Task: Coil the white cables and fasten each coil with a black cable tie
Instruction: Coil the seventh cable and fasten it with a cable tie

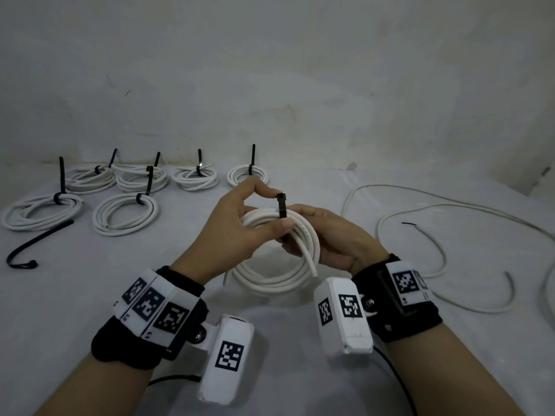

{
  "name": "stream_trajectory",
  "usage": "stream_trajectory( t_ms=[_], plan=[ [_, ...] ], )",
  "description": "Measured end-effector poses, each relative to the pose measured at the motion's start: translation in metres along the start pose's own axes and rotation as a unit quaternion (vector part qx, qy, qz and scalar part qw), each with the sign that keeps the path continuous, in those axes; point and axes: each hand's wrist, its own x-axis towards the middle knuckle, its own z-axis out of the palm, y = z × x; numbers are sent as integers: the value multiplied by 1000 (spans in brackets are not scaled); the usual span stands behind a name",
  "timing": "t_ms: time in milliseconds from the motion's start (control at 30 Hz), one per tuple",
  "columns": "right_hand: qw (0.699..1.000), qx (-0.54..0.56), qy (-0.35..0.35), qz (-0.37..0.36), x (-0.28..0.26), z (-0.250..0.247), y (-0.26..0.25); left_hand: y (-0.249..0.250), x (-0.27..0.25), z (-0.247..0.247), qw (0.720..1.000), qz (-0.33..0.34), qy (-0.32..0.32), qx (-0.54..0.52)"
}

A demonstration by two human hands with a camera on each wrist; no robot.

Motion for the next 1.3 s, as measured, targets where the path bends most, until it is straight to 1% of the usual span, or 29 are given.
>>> stream_trajectory(
  t_ms=[100, 233, 433, 500, 567, 633, 700, 800, 867, 967, 1100, 1233, 1300],
  plan=[
    [1000, 2, 15, -25, 2, 1, 3, 0, 0, -2, 1000, -2, -1, -24],
    [998, -1, 24, -62, 2, 2, 2, 0, 0, -7, 1000, -5, -3, -20],
    [996, 7, 40, -82, 1, 5, 1, 2, -3, -3, 1000, -16, -25, -10],
    [994, -10, 40, -98, -1, 6, -1, 4, -3, -3, 1000, -13, -19, -11],
    [990, -57, 45, -121, -2, 7, -4, 6, -3, -5, 1000, -9, -3, -9],
    [982, -106, 63, -144, -5, 7, -9, 5, -2, -6, 1000, -8, 6, 6],
    [968, -161, 84, -173, -7, 7, -14, 2, -2, -8, 999, -6, 0, 52],
    [936, -261, 111, -209, -8, 11, -13, -5, -1, -7, 995, -15, -20, 97],
    [915, -294, 139, -239, -6, 15, -9, -5, -2, -6, 994, -20, -31, 106],
    [903, -296, 159, -267, -5, 17, -8, 1, -2, -4, 996, -22, -27, 88],
    [895, -307, 164, -278, -5, 20, -8, 4, -1, -3, 998, -27, -2, 63],
    [893, -306, 168, -283, -4, 21, -7, 2, 0, -5, 997, -40, -14, 63],
    [886, -320, 174, -287, -3, 21, -6, 1, 0, -5, 997, -49, -19, 58]
  ],
)
